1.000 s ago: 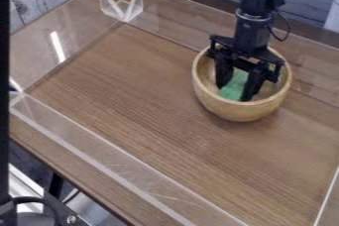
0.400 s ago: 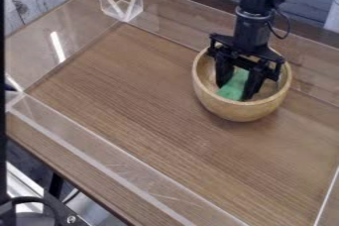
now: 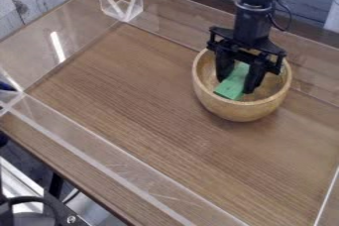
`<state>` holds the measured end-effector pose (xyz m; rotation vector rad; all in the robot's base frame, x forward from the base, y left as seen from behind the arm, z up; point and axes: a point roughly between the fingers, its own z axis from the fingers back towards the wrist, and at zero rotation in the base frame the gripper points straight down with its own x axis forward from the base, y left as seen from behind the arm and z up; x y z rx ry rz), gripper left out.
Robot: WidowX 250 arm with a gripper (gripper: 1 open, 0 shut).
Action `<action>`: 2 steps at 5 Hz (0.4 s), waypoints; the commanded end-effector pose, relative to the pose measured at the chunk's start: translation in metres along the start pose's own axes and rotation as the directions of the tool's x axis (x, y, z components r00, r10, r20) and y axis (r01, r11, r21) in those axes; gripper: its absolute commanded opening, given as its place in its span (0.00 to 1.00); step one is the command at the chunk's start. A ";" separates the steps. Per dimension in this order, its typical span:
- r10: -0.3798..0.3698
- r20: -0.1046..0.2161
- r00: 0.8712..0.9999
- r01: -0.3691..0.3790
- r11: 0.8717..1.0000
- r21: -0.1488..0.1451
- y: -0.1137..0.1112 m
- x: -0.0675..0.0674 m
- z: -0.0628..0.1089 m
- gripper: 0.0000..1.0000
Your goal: Remove the green block from inside the brown bowl and put it on the table
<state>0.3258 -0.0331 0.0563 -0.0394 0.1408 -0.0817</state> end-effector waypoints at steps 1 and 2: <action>-0.003 0.118 0.993 0.003 1.000 0.000 -0.001 0.000 0.043 0.00; -0.013 0.193 0.981 0.011 1.000 0.010 -0.003 -0.010 0.077 0.00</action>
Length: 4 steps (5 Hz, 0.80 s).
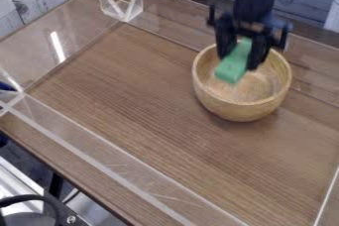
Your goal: Remove the green block from inside the brown bowl and put it on the table
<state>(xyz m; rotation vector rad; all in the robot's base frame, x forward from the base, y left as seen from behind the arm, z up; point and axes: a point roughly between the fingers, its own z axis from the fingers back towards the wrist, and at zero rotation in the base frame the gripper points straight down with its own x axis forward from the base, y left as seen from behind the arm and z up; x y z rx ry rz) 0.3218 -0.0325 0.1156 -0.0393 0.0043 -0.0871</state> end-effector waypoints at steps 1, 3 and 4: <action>-0.009 0.066 0.998 0.008 1.000 0.006 0.001 -0.013 0.026 0.00; -0.014 0.007 1.000 0.013 1.000 0.018 0.007 -0.043 0.012 0.00; -0.008 -0.022 1.000 0.009 1.000 0.019 0.009 -0.055 0.000 0.00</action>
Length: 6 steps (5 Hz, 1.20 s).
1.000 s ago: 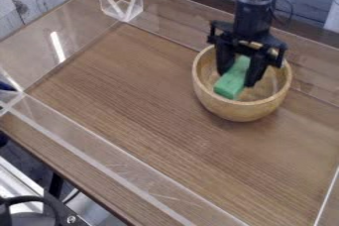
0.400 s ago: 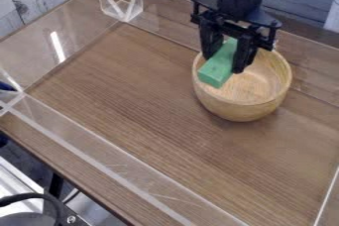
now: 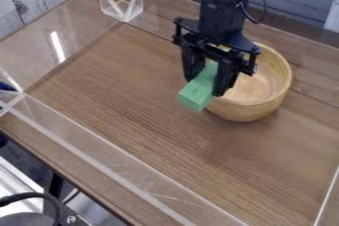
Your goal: Remove the green block from inside the brown bowl and put it on the table
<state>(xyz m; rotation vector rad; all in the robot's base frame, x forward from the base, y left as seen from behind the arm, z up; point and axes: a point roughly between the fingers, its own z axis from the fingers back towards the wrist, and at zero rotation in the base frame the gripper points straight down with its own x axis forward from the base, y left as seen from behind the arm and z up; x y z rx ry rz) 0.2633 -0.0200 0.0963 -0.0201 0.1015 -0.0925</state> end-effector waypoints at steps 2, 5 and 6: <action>-0.092 0.060 0.994 0.093 0.996 -0.008 -0.036 0.001 0.010 0.00; -0.169 0.026 0.985 0.169 0.985 -0.018 -0.082 0.020 -0.029 0.00; -0.173 0.039 0.984 0.174 0.985 -0.019 -0.082 0.024 -0.028 0.00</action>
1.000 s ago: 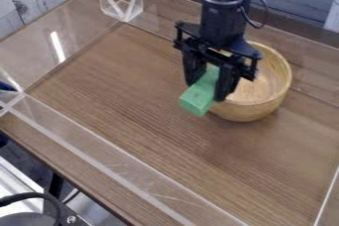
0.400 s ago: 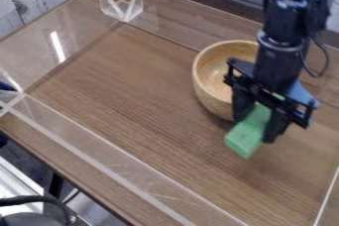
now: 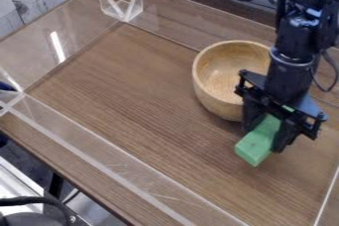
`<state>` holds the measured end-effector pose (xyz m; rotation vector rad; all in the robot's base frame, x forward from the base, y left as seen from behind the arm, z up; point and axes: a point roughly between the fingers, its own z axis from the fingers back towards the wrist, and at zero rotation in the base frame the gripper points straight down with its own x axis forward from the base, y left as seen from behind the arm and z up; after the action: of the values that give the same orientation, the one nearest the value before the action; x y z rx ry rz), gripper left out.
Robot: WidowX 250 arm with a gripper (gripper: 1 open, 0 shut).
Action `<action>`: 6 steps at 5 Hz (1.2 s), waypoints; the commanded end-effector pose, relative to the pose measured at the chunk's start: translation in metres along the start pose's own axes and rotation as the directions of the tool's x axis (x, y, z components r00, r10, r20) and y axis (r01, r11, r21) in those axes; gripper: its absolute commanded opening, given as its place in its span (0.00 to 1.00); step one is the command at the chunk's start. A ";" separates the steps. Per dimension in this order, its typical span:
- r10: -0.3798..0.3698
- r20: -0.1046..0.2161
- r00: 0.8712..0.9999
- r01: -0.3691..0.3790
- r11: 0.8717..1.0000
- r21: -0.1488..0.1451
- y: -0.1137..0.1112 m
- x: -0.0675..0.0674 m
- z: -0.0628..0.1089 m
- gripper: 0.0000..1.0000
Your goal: Remove the green block from inside the brown bowl and put it on the table
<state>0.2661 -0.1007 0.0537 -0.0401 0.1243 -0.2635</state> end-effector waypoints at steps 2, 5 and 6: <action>-0.014 0.080 0.997 0.015 1.000 -0.011 0.002 0.012 0.017 0.00; -0.028 0.092 0.995 0.030 0.999 -0.021 0.007 0.015 0.015 0.00; -0.032 0.094 0.995 0.034 0.999 -0.024 0.009 0.016 0.014 0.00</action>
<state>0.2749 -0.0951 0.0530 -0.0708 0.0844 -0.2887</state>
